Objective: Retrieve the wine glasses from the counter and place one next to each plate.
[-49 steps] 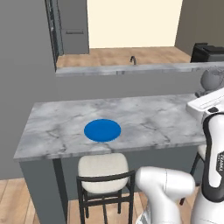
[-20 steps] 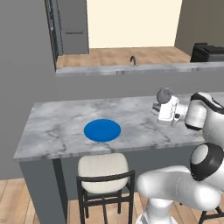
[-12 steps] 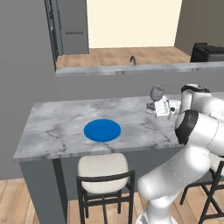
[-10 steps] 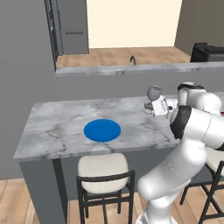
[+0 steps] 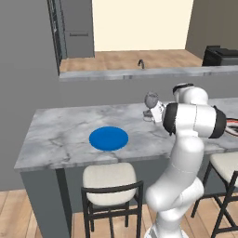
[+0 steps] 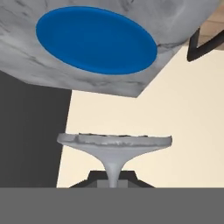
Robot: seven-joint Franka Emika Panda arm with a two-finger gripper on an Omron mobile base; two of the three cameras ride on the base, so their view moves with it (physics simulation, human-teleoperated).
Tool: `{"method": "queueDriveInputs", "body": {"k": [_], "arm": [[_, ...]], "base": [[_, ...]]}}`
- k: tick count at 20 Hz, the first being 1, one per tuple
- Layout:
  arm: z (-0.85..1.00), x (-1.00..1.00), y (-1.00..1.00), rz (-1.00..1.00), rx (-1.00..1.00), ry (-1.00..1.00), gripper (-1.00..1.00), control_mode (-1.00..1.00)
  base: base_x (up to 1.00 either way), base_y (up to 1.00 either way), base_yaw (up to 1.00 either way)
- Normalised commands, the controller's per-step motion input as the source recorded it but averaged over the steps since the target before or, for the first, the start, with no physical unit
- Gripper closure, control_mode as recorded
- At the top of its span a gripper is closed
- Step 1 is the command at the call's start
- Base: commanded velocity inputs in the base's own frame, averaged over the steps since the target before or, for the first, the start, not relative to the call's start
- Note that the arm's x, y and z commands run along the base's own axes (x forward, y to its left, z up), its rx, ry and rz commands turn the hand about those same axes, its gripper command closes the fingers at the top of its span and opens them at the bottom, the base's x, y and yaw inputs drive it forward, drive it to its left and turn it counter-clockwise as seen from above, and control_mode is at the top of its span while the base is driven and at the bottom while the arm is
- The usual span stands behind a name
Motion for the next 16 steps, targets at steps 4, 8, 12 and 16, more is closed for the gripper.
{"method": "queueDriveInputs", "body": {"k": [4,8,12,16], "arm": [[-0.18,0.09,0.11,0.00,-0.05,-0.01,1.00,-1.00],[-0.11,0.00,0.02,0.00,-0.03,-0.02,1.00,-1.00],[-0.06,-0.06,0.00,0.00,0.00,0.00,1.00,-1.00],[-0.11,-0.21,0.06,0.00,0.00,0.00,1.00,-1.00]], "base": [[0.00,0.00,0.00],[0.00,0.00,0.00],[0.00,0.00,0.00],[0.00,0.00,0.00]]}}
